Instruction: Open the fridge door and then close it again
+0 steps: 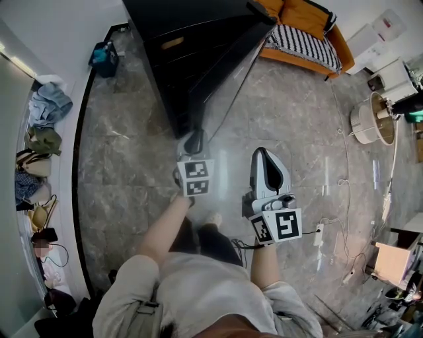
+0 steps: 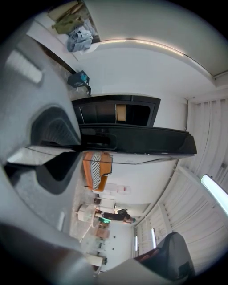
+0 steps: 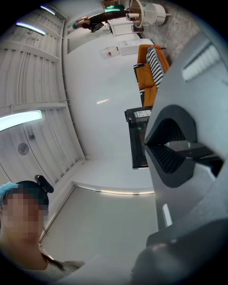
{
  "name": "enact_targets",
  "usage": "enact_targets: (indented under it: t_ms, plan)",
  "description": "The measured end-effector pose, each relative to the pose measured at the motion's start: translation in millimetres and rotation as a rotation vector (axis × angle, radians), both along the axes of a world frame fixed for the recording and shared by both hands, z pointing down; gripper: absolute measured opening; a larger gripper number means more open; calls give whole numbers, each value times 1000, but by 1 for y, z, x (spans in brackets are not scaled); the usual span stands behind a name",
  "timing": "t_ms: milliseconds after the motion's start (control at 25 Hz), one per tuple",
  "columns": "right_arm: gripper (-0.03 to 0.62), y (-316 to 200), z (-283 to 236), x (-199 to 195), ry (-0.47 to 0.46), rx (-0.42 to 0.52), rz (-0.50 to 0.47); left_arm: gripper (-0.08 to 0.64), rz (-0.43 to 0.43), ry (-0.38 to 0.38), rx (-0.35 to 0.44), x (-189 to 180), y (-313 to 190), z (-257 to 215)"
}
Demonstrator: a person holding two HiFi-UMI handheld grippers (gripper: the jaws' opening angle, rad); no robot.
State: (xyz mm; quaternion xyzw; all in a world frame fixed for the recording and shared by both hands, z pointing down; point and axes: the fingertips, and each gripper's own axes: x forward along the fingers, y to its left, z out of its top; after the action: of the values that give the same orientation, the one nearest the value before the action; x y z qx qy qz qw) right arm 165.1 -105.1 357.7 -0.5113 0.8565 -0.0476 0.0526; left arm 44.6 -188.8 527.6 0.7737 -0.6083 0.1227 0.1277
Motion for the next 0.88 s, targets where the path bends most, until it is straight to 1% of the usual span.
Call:
enact_targets:
  t_ms: [160, 280, 600, 880]
  plan:
    - [3, -5, 2, -10, 1, -4, 1, 49, 16, 5, 10, -14, -7, 0]
    - [3, -10, 3, -15, 2, -9, 0, 49, 36, -4, 20, -19, -13, -1]
    - [3, -21, 7, -42, 2, -14, 2, 49, 72, -16, 31, -48, -28, 1]
    - [2, -32, 9, -56, 0, -22, 10, 49, 103, -35, 41, -66, -42, 1]
